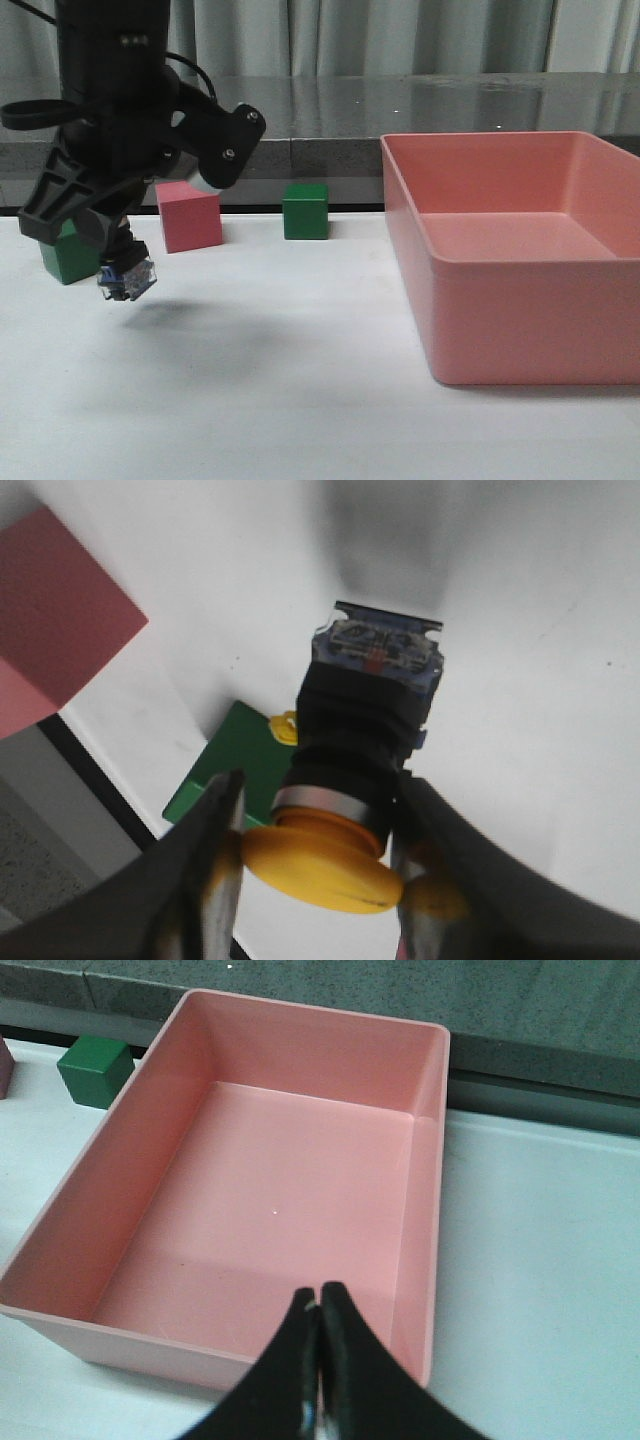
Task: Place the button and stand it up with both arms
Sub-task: 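Lower the button base-down onto the table with the left gripper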
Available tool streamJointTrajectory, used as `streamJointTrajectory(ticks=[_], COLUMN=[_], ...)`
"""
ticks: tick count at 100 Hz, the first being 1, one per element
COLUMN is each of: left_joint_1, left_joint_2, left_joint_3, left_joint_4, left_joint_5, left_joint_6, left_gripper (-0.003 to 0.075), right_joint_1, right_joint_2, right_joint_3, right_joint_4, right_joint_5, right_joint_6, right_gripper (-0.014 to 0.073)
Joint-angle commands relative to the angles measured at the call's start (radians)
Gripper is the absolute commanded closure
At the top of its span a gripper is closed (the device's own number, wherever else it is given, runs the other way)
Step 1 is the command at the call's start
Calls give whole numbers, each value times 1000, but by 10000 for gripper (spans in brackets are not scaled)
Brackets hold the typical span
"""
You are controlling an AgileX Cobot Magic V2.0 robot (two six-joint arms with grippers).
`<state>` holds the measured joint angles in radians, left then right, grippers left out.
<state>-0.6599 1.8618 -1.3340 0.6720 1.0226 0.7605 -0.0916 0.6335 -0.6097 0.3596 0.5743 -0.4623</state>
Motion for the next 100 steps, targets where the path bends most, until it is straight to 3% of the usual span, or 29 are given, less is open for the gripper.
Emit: streamJointTrajectory(ticks=[1, 56, 71, 89, 100], left_joint_1=[-12, -12, -12, -12, -12], left_joint_2=[-33, -2, -2, -2, -2], left_joint_3=[-28, -27, -27, -27, -27], left_joint_4=[41, 6, -20, -19, -17], left_joint_5=[11, 13, 8, 0, -7], left_joint_6=[-18, -23, -23, -23, -23], left_gripper=[739, 727, 580, 302, 241], right_joint_1=[-5, -5, -5, -5, -5], right_joint_2=[-2, -2, -2, -2, -2], right_joint_3=[-26, -26, -26, -26, -26], right_joint_4=[17, 17, 17, 17, 17], right_joint_5=[-56, -51, -51, -51, -51], right_joint_6=[-2, -2, -2, -2, -2], right_gripper=[663, 663, 663, 663, 663])
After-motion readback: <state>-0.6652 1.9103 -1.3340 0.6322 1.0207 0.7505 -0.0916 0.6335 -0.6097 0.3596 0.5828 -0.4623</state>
